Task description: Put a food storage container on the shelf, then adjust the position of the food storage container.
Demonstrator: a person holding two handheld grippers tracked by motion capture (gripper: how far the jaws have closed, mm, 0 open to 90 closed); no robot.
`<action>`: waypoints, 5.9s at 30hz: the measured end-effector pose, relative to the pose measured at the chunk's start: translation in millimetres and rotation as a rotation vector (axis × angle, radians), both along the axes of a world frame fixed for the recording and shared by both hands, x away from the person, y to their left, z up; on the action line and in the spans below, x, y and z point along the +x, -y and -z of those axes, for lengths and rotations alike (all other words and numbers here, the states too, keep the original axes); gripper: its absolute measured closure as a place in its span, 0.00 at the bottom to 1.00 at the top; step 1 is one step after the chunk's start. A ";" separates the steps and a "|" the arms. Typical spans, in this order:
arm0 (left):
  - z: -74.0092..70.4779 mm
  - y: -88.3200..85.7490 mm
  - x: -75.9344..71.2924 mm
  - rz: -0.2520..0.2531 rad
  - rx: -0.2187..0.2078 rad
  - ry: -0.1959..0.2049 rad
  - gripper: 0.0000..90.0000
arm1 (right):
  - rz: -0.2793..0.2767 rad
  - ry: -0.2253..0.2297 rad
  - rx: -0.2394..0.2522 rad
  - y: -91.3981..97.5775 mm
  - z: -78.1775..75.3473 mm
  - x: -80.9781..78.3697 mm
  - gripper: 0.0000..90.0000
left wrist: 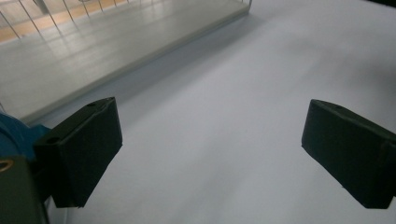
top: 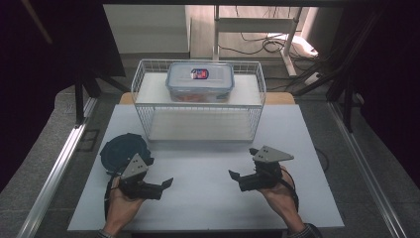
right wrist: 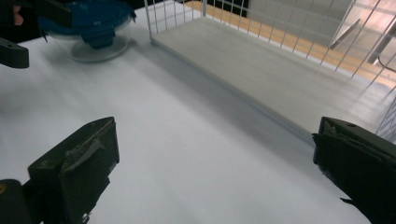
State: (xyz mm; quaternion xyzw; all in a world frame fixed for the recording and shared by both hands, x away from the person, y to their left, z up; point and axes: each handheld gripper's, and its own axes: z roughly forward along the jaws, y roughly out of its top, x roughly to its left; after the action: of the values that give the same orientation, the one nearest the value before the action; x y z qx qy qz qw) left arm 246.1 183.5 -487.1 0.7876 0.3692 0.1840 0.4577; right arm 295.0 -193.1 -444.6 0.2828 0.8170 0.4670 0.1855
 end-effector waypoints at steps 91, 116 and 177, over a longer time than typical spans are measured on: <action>22.7 -149.9 82.6 -0.442 -0.035 -0.191 1.00 | 0.007 -0.060 -0.137 -1.8 27.6 5.9 0.02; 18.7 -48.6 50.7 -0.326 0.033 -0.143 1.00 | 0.007 -0.061 -0.142 0.2 26.9 5.7 0.02; 11.8 -13.2 -9.9 -0.097 0.034 -0.111 0.29 | 0.075 -0.052 -0.112 26.7 30.0 -4.7 0.03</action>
State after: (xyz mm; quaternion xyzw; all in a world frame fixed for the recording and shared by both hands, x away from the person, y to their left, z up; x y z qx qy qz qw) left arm 236.2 196.7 -499.0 0.7856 0.4283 0.1682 0.4136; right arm 290.2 -219.8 -474.6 0.3141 0.8354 0.4057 0.1973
